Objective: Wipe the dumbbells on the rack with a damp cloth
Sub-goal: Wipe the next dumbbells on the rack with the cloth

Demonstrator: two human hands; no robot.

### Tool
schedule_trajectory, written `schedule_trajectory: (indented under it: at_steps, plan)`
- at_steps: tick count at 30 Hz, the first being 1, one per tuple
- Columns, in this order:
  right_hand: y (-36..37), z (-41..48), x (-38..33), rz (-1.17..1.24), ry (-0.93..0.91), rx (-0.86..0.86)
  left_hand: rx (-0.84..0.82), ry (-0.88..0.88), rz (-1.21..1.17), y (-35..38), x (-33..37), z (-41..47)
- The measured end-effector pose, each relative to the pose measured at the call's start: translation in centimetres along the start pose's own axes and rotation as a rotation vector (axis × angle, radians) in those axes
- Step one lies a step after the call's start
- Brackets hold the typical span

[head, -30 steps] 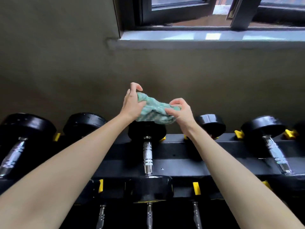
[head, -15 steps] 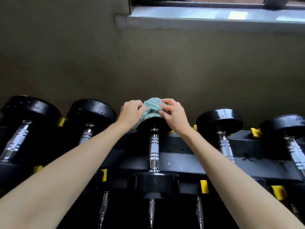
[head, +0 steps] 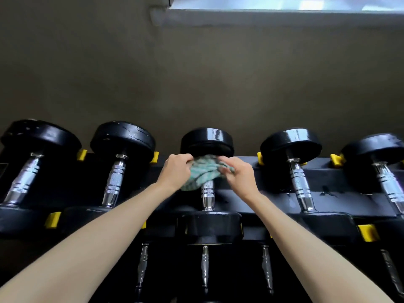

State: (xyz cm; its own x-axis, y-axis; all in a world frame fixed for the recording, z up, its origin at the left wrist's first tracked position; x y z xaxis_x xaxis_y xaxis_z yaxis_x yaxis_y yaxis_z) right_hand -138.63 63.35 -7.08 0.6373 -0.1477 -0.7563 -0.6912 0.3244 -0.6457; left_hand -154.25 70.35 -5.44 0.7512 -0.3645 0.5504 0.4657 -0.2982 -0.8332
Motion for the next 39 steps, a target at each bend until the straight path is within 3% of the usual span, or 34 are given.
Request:
schedule_trajectory:
  at_steps: [2, 7, 11, 15, 18, 26, 34, 39]
  plan:
    - [0.3, 0.9, 0.7, 0.065, 0.171, -0.046, 0.023, -0.059, -0.036, 0.4, 0.3, 0.7]
    - [0.5, 1.3, 0.3, 0.17, 0.327, -0.026, 0.042, -0.152, -0.139, 0.6, 1.4, 1.1]
    - [1.0, 1.2, 0.1, 0.269, 0.318, 0.042, 0.018, -0.129, -0.176, 0.4, 1.5, 1.1]
    - [1.7, 1.4, 0.2, 0.28, 0.264, 0.098, 0.217, -0.195, -0.279, 0.6, 1.5, 1.1]
    - [1.5, 1.7, 0.8, 0.331, 0.277, 0.042, 0.23, -0.293, -0.346, 1.2, 1.5, 0.9]
    - [1.4, 0.0, 1.1, 0.297, 0.352, -0.313, -0.163, -0.172, -0.113, 0.6, 2.2, 0.6]
    - [0.8, -4.6, 0.5, 0.149, 0.358, -0.684, -0.625, -0.074, -0.062, 2.5, 1.8, -3.6]
    - [-0.2, -4.6, -1.9, -0.019, 0.359, -0.785, -0.736, 0.058, 0.002, 1.3, 3.2, -5.0]
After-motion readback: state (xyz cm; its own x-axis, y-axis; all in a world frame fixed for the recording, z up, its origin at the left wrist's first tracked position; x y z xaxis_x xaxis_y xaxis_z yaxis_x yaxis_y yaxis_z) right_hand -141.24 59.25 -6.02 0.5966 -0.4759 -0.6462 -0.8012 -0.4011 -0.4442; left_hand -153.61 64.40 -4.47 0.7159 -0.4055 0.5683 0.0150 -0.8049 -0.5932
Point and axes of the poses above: each hand's wrist, its own z-axis towards the middle knuckle, its own y-axis out of the palm, x = y × z, the point moved 5 cm from there along z, towards the middle knuckle, and after that the axes turned 6 degrees about y, right-handed, at the moved point
